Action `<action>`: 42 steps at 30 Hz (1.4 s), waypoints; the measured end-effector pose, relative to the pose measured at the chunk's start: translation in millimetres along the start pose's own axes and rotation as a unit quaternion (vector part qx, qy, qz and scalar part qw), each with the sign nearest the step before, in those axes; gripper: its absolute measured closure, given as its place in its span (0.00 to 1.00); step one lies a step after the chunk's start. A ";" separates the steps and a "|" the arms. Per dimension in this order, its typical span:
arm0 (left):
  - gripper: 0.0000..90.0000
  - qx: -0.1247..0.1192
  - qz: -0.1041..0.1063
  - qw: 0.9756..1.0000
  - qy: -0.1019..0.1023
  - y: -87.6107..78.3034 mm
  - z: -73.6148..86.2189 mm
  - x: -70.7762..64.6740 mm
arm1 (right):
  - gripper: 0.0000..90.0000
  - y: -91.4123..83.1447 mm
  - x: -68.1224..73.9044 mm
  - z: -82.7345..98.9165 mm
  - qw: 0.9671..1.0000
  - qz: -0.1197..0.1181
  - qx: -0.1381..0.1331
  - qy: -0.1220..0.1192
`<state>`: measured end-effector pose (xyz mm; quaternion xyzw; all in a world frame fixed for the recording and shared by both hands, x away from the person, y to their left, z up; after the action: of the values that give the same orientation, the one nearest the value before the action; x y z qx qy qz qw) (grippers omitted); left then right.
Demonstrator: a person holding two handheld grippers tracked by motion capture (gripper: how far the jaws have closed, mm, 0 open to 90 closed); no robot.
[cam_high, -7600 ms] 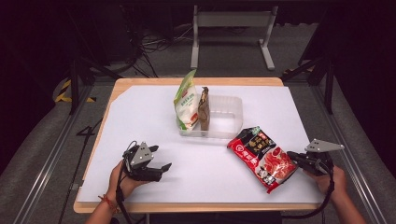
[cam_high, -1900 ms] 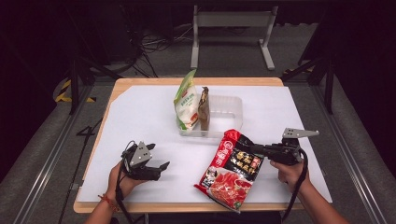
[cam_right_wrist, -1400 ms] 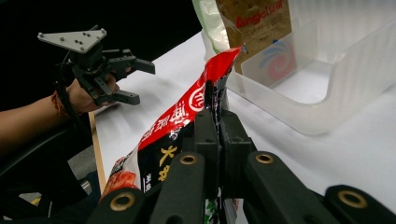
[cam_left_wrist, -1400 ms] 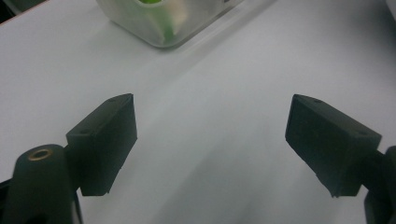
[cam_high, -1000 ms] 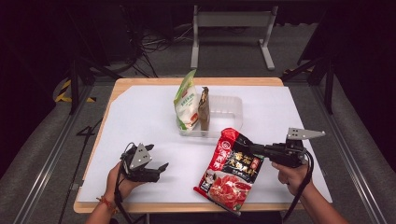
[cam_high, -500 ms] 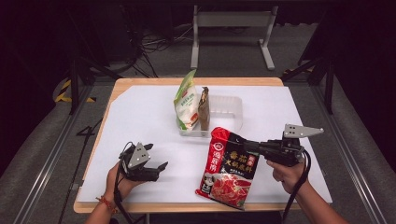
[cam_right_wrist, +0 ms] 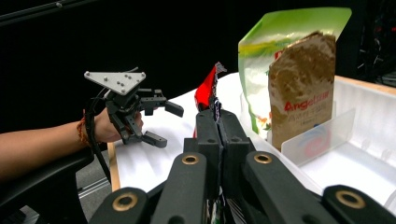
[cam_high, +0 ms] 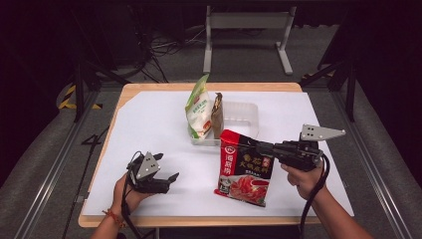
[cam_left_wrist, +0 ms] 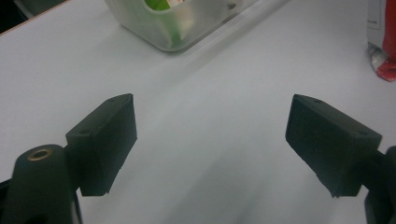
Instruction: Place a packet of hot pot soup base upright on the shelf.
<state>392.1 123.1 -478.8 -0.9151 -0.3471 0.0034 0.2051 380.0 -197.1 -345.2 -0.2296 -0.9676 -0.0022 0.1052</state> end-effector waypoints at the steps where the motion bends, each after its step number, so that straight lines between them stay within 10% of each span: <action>1: 0.19 0.000 0.000 1.000 0.000 0.0 0.0 0.0 | 0.99 0.0 0.0 0.0 1.000 0.000 0.000 0.000; 42: 0.18 -0.001 -0.003 1.000 -0.003 -1.7 1.4 3.6 | 0.99 -10.8 -29.0 -84.6 0.992 0.096 -0.056 -0.053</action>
<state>393.5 127.0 -479.0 -0.9144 -0.3500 0.0051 0.2034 417.7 -224.1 -268.0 -0.3266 -0.9437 -0.0343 0.0407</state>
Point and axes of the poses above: each handheld gripper's, and its own axes: y roughly forward along the jaws, z roughly out of its underside, x roughly to its left, the point moved 8 cm from there along y, roughly forward along the jaws, and after that the axes turned 11 degrees about -x, right-handed, at the moved point
